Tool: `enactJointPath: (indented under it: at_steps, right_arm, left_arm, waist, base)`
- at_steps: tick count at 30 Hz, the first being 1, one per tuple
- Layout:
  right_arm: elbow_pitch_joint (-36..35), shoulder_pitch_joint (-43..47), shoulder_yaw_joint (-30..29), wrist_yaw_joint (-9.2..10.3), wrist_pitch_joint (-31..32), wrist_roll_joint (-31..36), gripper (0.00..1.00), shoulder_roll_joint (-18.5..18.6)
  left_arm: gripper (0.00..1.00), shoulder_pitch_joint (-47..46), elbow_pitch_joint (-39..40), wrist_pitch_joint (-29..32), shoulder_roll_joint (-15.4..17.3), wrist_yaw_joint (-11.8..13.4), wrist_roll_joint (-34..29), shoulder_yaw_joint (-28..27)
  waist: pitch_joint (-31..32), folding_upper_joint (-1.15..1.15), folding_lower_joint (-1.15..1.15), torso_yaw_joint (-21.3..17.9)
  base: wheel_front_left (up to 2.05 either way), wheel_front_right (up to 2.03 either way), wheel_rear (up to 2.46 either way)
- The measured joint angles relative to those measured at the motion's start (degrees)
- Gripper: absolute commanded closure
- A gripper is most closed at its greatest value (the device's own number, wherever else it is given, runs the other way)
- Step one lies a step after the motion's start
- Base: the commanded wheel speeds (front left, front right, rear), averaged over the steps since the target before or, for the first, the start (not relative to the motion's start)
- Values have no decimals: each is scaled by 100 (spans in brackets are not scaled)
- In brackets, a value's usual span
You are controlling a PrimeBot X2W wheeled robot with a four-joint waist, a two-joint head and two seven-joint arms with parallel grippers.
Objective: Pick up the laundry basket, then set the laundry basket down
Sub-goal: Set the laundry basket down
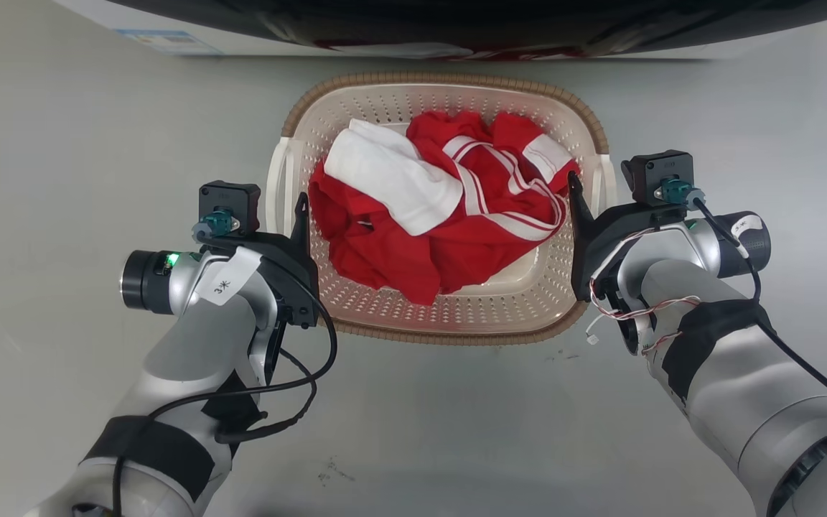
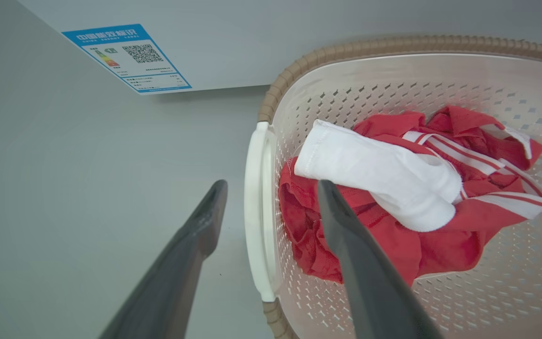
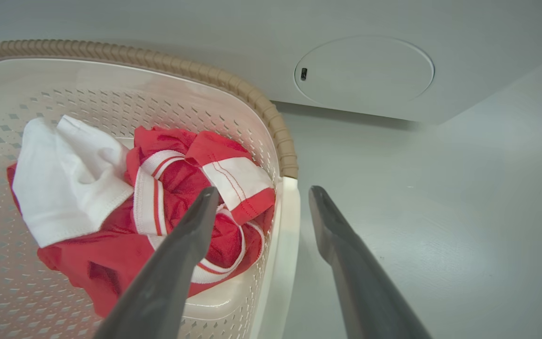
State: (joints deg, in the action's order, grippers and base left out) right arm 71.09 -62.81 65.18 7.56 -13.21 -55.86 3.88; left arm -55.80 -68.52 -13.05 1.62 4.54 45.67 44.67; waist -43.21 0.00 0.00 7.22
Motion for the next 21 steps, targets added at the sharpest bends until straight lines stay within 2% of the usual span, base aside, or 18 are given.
enactJointPath:
  at_steps: [9, 17, 21]
  right_arm:
    - [-81, 15, -124, 0, -56, -13, 0, -7]
    - [-477, 291, -300, 0, -105, -190, 0, -18]
    - [-790, 476, -564, 0, -107, -394, 0, -16]
  left_arm:
    - [0, 137, -93, -88, 0, -71, 10, -62]
    - [0, 375, -34, -125, 93, -160, 23, -178]
    - [0, 602, 158, -125, 210, -152, 115, -436]
  waist:
    - [447, 0, 0, -70]
    - [1000, 0, 0, -171]
    - [1313, 0, -1, -228]
  base:
    - [0, 0, 0]
    - [0, 0, 0]
    - [0, 0, 0]
